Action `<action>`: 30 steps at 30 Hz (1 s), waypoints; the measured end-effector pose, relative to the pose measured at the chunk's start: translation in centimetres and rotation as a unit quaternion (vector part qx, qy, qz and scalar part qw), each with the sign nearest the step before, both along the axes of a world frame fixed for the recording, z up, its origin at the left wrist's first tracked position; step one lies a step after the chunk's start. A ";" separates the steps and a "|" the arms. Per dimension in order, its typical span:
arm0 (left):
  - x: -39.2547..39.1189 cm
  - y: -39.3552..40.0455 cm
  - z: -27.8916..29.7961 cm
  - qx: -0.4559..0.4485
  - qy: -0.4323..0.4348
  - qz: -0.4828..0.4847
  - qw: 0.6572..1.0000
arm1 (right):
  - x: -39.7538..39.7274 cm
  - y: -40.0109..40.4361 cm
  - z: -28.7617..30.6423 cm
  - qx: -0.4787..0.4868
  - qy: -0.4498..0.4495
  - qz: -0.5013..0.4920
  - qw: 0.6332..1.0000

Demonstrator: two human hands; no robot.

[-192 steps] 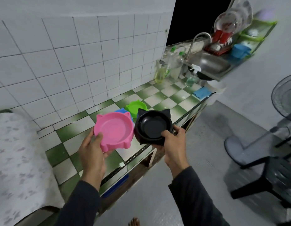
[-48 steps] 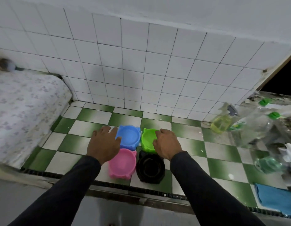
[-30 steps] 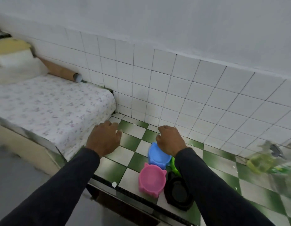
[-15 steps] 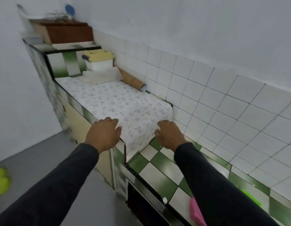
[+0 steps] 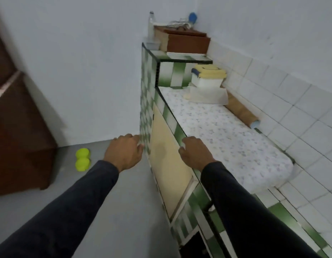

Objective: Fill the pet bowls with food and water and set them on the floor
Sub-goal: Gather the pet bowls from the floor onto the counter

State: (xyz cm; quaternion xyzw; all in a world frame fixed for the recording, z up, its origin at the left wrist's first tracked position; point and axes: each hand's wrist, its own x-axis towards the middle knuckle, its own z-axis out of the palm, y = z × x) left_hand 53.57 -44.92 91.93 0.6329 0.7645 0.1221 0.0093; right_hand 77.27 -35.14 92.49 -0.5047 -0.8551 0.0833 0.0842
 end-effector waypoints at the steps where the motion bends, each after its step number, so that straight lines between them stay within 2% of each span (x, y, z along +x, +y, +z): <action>1: -1.4 -0.1 -0.3 -0.003 -0.003 0.017 1.000 | -1.7 0.7 -0.2 0.000 0.001 0.017 1.000; 4: -5.4 -0.1 -1.3 -0.012 -0.024 0.071 0.997 | -6.9 2.5 -1.1 -0.016 -0.016 0.070 0.997; 8: -10.2 1.3 -2.7 -0.032 -0.043 0.121 0.991 | -13.2 5.6 -2.5 -0.044 0.015 0.103 0.994; 14: -16.9 4.9 -4.6 -0.056 -0.061 0.180 0.980 | -22.0 11.1 -4.3 -0.101 0.009 0.156 0.982; 30: -30.5 11.7 -8.7 -0.118 -0.088 0.285 0.947 | -39.1 21.9 -9.2 -0.123 -0.072 0.247 0.959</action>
